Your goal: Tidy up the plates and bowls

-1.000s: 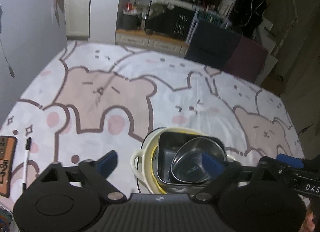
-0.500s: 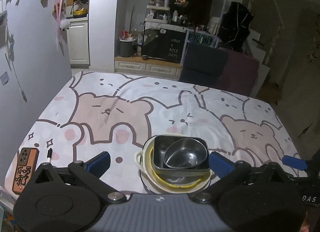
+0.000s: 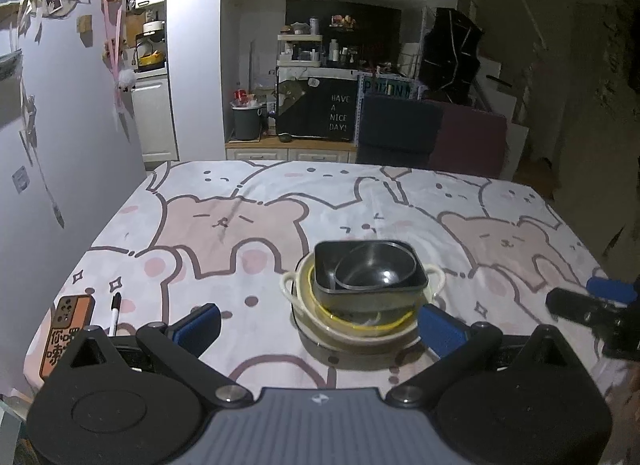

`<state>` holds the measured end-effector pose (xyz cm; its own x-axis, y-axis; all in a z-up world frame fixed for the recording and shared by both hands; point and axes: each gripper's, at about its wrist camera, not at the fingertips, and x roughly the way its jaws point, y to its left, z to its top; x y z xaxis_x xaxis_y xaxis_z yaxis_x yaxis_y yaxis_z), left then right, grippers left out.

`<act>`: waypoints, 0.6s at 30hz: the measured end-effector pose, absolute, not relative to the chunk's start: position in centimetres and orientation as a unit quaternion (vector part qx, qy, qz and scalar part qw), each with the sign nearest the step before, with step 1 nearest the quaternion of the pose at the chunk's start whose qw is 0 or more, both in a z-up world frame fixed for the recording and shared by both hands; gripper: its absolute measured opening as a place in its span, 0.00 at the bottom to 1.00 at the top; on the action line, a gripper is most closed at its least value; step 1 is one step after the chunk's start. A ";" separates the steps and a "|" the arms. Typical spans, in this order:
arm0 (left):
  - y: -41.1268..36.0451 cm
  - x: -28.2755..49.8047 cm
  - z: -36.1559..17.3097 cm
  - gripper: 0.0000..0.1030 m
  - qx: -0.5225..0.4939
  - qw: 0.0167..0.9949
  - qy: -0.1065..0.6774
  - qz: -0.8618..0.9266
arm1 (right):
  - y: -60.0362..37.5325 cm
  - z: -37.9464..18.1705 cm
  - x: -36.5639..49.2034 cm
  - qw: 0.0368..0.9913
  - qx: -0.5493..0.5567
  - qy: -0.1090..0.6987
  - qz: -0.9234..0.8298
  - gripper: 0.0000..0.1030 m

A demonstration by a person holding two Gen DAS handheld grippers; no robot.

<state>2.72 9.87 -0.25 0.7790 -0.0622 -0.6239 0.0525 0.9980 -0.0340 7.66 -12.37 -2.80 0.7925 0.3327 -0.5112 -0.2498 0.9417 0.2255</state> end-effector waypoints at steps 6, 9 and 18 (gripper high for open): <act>9.8 1.4 -1.9 1.00 0.008 0.943 0.330 -0.033 | -12.5 -3.3 6.0 0.951 0.061 0.267 0.140 1.00; 9.6 0.5 -2.5 1.00 0.023 0.946 0.323 -0.027 | -12.3 -3.5 5.2 0.955 0.055 0.258 0.134 1.00; 9.7 -0.5 -2.5 1.00 0.021 0.953 0.300 -0.043 | -11.5 -4.7 2.7 0.964 0.026 0.235 0.125 1.00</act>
